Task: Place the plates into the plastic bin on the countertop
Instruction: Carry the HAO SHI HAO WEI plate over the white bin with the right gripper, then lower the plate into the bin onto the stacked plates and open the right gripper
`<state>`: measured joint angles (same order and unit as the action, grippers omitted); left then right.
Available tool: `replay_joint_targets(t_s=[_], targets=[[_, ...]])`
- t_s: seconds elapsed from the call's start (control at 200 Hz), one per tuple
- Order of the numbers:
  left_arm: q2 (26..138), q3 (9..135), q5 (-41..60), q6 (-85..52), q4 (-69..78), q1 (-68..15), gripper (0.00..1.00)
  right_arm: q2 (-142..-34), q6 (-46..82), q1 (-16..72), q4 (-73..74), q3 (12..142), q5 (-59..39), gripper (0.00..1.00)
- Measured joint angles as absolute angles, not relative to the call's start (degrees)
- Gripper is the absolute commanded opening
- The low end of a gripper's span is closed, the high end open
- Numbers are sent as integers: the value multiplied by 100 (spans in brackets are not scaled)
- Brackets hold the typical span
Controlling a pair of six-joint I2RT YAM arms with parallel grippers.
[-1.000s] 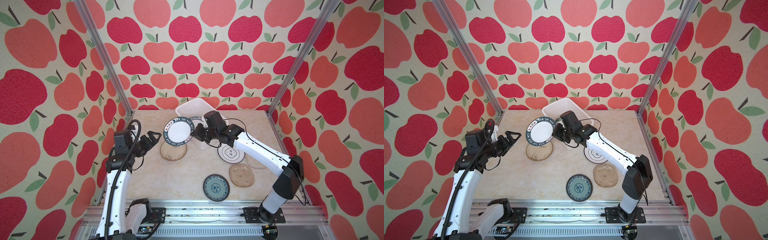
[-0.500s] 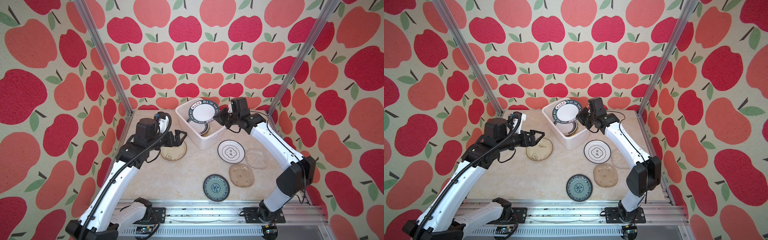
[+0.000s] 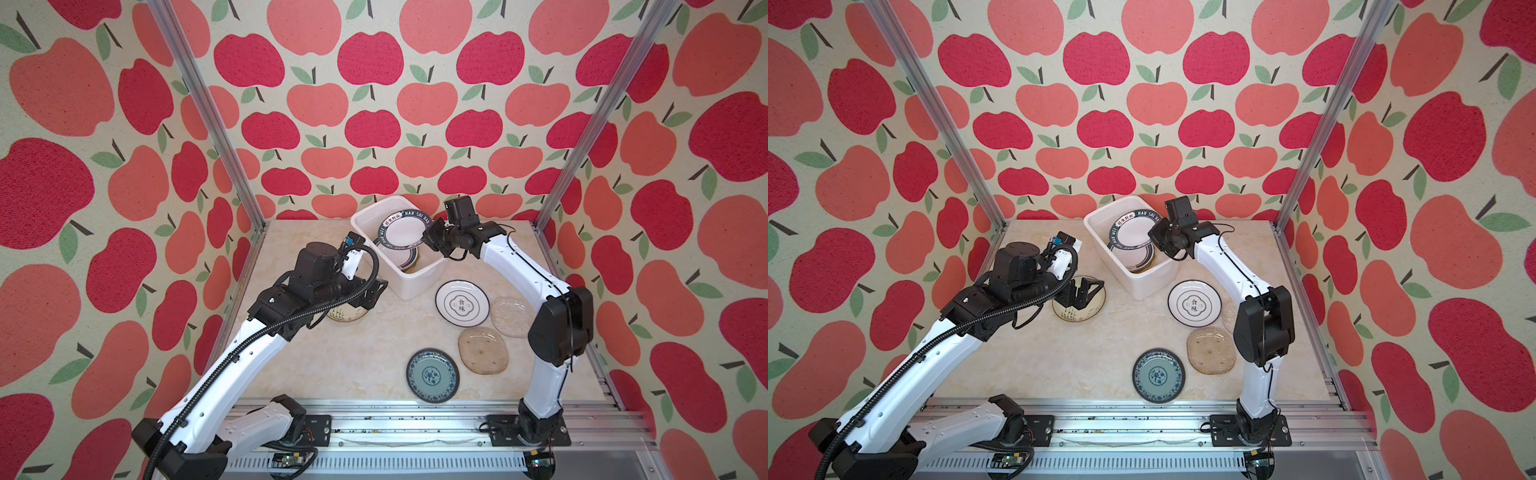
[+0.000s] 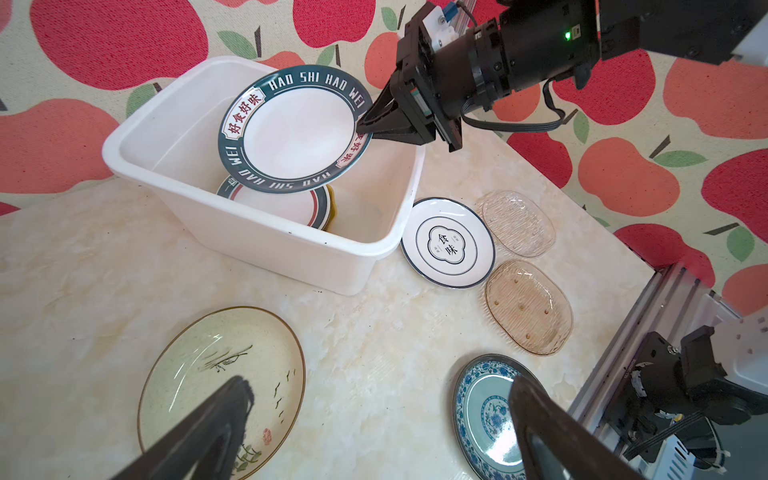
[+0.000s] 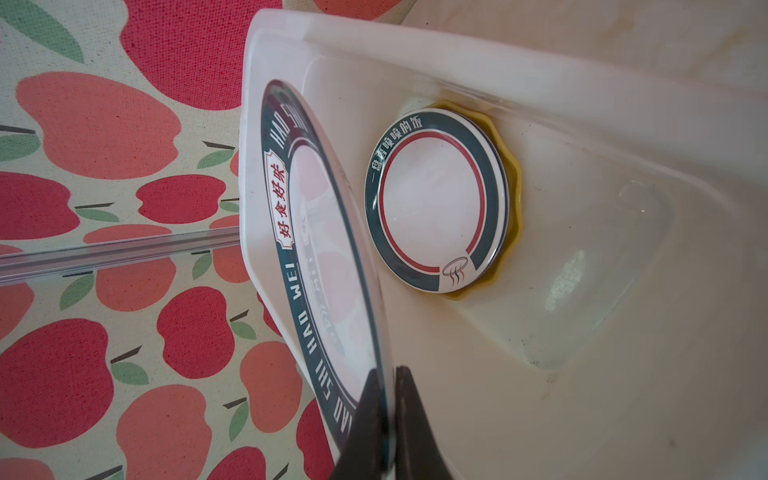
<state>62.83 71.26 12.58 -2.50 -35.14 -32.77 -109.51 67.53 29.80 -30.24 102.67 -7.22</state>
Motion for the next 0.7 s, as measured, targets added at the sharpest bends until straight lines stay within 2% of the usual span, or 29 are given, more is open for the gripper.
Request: replay_joint_targets(t_s=[0.44,0.7], targets=[[6488,7107,1240,-150,-3531,-3277,99,-11832,5966,2982,-3691,11330,-279,0],[6530,7065,1238,-32,-3555,-3277,99,-12097,5767,3026,-3848,11389,-237,0]])
